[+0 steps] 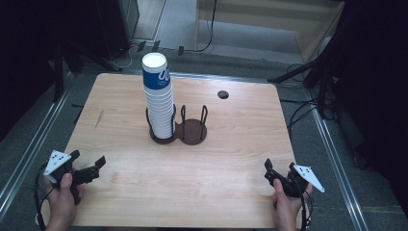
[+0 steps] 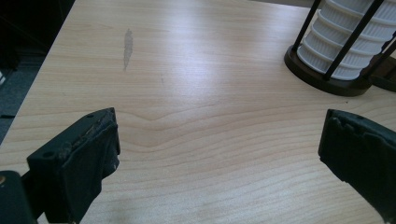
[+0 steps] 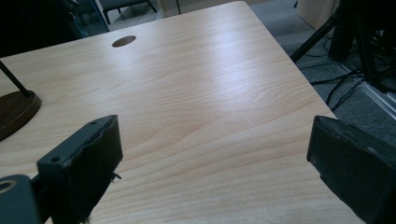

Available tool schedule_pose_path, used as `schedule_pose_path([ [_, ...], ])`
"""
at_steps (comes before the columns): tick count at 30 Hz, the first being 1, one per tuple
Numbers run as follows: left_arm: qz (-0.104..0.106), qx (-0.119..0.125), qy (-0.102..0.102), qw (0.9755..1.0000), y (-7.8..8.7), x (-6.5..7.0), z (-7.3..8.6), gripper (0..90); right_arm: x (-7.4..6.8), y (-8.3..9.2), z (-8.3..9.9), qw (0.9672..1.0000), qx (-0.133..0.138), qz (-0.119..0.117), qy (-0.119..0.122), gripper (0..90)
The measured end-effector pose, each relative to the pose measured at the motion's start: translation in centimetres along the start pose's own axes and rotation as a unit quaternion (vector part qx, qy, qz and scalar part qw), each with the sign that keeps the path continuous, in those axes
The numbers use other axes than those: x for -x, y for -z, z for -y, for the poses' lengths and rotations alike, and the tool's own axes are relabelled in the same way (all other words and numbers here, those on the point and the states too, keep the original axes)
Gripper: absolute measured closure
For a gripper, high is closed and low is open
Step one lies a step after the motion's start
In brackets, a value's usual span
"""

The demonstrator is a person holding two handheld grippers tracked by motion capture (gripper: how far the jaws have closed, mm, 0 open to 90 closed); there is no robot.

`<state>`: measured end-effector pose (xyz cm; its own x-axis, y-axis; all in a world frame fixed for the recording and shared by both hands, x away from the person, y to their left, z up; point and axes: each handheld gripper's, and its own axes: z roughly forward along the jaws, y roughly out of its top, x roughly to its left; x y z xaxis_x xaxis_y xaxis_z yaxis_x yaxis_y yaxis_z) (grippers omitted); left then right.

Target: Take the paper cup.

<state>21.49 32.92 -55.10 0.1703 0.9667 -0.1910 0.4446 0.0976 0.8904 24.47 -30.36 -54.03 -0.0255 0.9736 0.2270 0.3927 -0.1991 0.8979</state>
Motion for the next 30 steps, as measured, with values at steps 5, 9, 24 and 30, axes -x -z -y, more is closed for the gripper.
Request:
schedule_pose_path([
  [5, -0.024, 0.016, 0.007, 0.9996, 0.2, 0.0, 0.1, 0.0, -0.3, 0.1, 0.2, 0.9999, 0.007, -0.004, 0.014, 2.9],
  [9, -0.015, 0.023, 0.004, 0.9996, 0.6, 0.1, 0.3, 0.0, -0.3, 0.0, 0.2, 0.9999, 0.008, 0.002, 0.012, 3.4],
  [24, -0.01, 0.029, -0.004, 0.9995, 0.6, 0.2, 0.2, 0.0, -1.1, 0.2, 0.0, 0.9989, 0.008, 0.011, 0.045, 6.8],
  [30, -0.008, 0.024, -0.008, 0.9996, 0.5, 0.3, 0.2, 0.0, -3.2, 0.8, -0.9, 0.998, 0.015, 0.022, 0.057, 13.1],
])
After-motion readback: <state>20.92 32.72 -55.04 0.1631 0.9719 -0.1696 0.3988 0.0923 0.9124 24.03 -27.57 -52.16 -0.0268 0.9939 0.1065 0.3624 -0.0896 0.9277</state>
